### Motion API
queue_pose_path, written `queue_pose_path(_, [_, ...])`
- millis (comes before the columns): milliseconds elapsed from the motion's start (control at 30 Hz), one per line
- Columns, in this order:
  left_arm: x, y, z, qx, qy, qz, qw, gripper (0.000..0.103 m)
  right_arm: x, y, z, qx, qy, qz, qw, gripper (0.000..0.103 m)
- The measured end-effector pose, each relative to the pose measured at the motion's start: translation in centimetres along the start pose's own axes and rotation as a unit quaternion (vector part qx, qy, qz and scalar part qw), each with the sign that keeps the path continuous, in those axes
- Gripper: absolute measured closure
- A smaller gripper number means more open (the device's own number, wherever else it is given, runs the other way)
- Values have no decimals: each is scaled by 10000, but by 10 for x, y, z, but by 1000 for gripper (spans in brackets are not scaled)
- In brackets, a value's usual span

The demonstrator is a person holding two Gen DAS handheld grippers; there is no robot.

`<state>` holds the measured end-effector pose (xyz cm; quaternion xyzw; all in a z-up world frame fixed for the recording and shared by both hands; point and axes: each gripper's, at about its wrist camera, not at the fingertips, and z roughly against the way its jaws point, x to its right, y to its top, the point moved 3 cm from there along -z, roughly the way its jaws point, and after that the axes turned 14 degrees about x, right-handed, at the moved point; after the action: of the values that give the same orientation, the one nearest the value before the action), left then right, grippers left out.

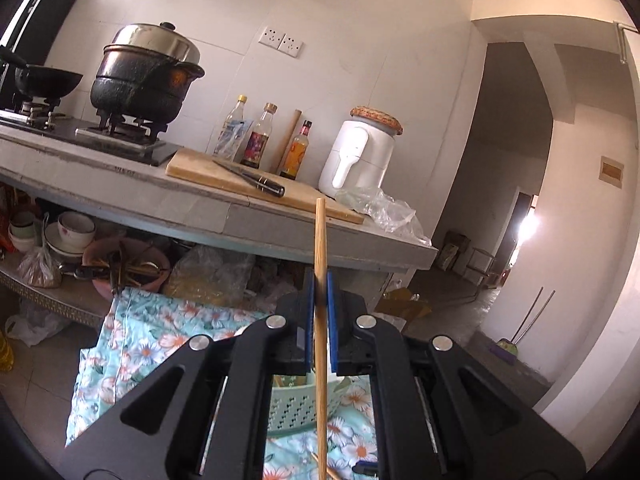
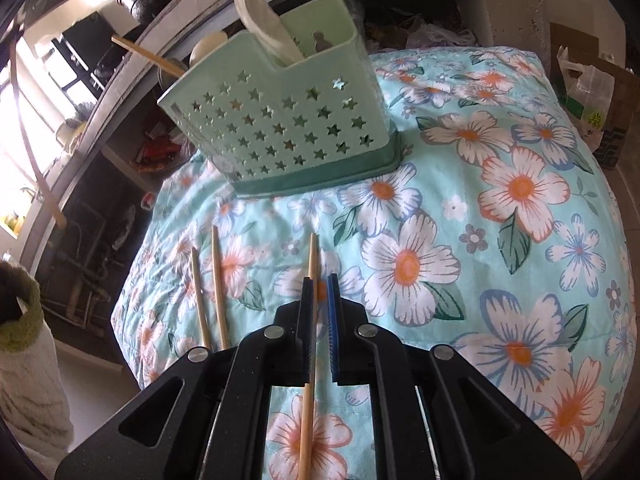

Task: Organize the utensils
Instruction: 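Lower the chopstick into the holder and open the left gripper, then carry the chopstick over the holder with the right gripper while the left gripper withdraws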

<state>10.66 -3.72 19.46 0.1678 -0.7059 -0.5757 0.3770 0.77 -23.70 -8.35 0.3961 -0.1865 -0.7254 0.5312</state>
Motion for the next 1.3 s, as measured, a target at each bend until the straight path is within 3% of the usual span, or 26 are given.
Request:
queue_pose_path(33, [2,3,-6,53,8,-23,10000,98,0,-1,-4,-63,-19,21,10000,82])
queue_pose_path(100, [6,9,-17,205,28,-74,9998,98,-1,-4,-14,-189,-57,95,9998,70])
queue_pose_path(300, [13,21,-42,560,91,-139,9983,98,-8,-8,-41,-347,-180,533,9978,70])
queue_pose_path(367, [16,22,-50,665,118,-232,9974,98,-12,-7,-45,-301,-246,685,9969,72])
queue_pose_path(533, [19,15,-73,766,243,-354,9961,98,-16,-7,-46,-264,-231,882,9955,94])
queue_pose_path(900, [8,-29,-115,706,540,-696,9936,98,-15,3,-4,229,-85,796,9965,97])
queue_pose_path(1100, [-1,-63,-127,348,498,-885,9942,98,-12,15,23,559,68,585,9967,97])
queue_pose_path(1167, [-3,-69,-123,267,446,-891,9947,93,-13,19,29,645,63,573,9962,97])
queue_pose_path(1233, [-3,-70,-116,277,431,-899,9946,74,-12,22,35,720,39,557,9958,97])
queue_pose_path(1300, [-3,-67,-105,378,398,-861,9948,66,-12,24,42,800,40,538,9953,97])
